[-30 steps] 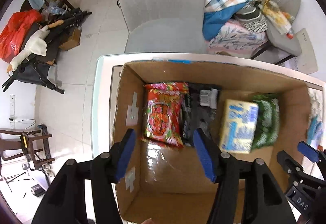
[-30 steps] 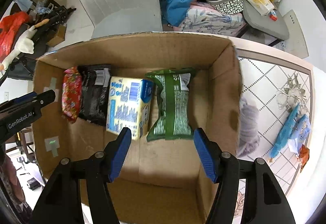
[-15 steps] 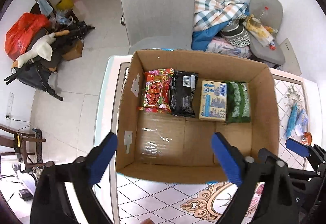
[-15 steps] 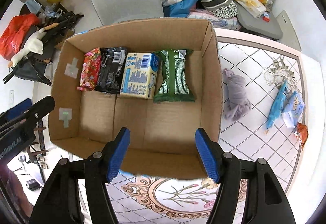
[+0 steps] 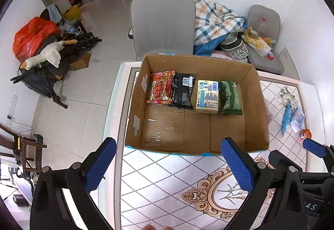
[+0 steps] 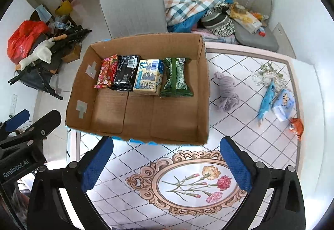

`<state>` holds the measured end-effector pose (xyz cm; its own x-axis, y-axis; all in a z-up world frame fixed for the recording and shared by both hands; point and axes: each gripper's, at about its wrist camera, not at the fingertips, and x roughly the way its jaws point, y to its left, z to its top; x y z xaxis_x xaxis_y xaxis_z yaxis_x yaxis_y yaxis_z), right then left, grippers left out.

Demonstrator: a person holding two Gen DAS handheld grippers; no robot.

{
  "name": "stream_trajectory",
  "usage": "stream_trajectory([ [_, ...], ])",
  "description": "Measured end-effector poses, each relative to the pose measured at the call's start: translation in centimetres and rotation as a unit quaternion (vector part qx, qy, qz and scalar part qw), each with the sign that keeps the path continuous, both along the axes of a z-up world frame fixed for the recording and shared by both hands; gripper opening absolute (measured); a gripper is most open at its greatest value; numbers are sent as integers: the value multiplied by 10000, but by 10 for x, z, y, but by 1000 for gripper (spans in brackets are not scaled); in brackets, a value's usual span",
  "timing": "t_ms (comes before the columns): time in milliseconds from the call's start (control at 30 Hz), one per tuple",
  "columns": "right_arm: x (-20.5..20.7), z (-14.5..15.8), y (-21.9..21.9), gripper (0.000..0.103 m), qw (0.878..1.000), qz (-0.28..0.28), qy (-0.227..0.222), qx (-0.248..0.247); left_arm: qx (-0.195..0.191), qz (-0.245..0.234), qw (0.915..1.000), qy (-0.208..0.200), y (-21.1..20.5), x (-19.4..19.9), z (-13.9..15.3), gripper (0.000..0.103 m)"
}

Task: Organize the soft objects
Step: 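Withdraw both tools from the box toward the remaining items, then grasp the lavender cloth with the left tool while the right tool grasps the light-blue tissue pack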

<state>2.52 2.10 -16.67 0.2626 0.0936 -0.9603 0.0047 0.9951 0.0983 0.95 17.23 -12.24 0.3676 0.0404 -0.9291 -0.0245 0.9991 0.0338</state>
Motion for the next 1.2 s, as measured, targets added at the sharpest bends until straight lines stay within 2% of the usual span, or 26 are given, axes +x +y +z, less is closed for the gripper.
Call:
stream_trajectory([
  [167,-21,24,-6,103,9998,18,-148,94,-25,14,9998,-195,-5,-18,24,103],
  [433,-39,46,-20,103,9988,2,-288,403,-86,51,9992,-390,-15,-32,51,103],
  [533,-42,49,-44,103,9975,-151,-310,618,-124,-42,9991,-394,-32,-26,57,103],
  [667,-42,44,-92,103,9950,-557,-279,775,-124,-541,9976,-423,-82,-11,58,103],
  [833,-48,29,-186,103,9873,-1405,-139,731,65,-1277,9916,-205,-167,15,33,103],
  [967,-50,2,-279,103,9750,-2150,106,552,155,-1743,9844,191,-239,45,-2,103],
  [1100,-48,-32,-355,103,9616,-2668,394,503,540,-2140,9731,661,-311,76,-53,103],
  [1200,-42,-71,-408,103,9478,-3040,706,655,669,-2236,9658,1128,-345,101,-99,103],
])
